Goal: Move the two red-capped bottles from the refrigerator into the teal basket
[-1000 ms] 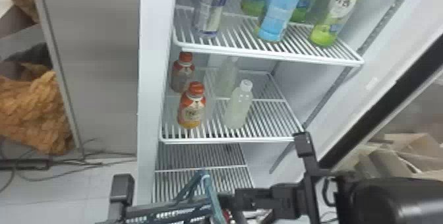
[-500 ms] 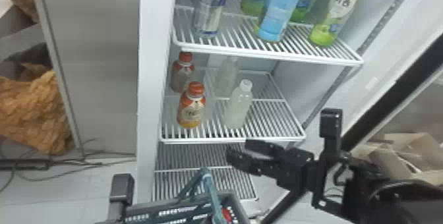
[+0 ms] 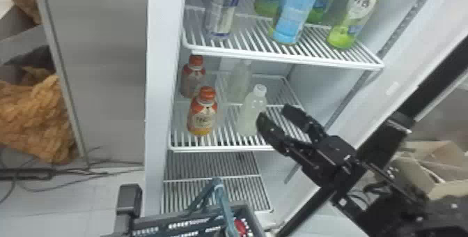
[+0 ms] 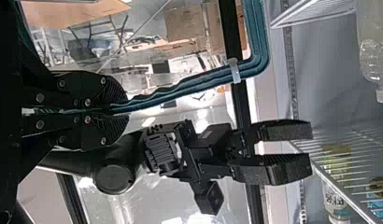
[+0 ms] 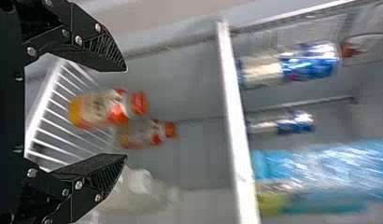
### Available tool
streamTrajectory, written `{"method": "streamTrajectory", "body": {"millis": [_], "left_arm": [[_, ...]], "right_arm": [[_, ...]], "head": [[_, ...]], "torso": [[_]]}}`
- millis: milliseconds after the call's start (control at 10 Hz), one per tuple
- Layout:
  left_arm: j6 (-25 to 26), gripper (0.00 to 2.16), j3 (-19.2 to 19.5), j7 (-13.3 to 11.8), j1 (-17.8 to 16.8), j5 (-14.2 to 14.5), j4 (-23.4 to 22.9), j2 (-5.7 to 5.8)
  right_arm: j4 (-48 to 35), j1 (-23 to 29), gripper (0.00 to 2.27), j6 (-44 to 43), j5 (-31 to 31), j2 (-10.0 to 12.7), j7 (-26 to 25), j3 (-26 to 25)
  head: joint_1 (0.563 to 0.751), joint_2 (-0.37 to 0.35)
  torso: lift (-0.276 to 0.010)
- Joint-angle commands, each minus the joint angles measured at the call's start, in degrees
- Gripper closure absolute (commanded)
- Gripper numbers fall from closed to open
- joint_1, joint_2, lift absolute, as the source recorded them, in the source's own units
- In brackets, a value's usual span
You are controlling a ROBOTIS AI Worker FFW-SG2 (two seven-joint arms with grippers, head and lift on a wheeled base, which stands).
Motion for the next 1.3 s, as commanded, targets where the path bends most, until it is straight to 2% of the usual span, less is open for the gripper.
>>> {"method": "streamTrajectory", "body": {"millis": [0,200,500,800,1000,1200], "left_arm": [[0.0,1.11,0.0,0.0,0.0,0.0,-0.04,0.0],[0.0,1.11,-0.11,0.0,0.0,0.0,0.1,0.09],[-0.14,1.11,-0.34,0.09,-0.14,0.0,0.1,0.18],[-0.28,1.11,-0.34,0.09,-0.42,0.0,-0.04,0.18],[-0.56,1.11,-0.68,0.09,-0.56,0.11,-0.04,0.18],[-0.56,1.11,-1.25,0.09,-0.7,0.34,0.1,0.26]], "right_arm": [[0.44,2.94,0.41,-7.94,-0.06,1.94,-2.87,0.04],[1.98,5.05,0.41,-16.52,2.57,3.43,-6.74,0.27],[10.14,4.07,0.4,-26.51,6.57,3.43,-9.81,4.15],[18.02,3.51,0.41,-34.94,8.29,3.52,-12.01,5.29],[23.92,3.51,0.41,-45.21,10.0,3.78,-16.14,6.44],[26.03,3.65,0.41,-47.32,10.23,3.78,-17.46,7.24]], "head": [[0.695,-0.35],[0.695,-0.35],[0.695,-0.35],[0.695,-0.35],[0.695,-0.35],[0.695,-0.35]], "torso": [[-0.228],[-0.228],[-0.228],[-0.228],[-0.228],[-0.228]]}}
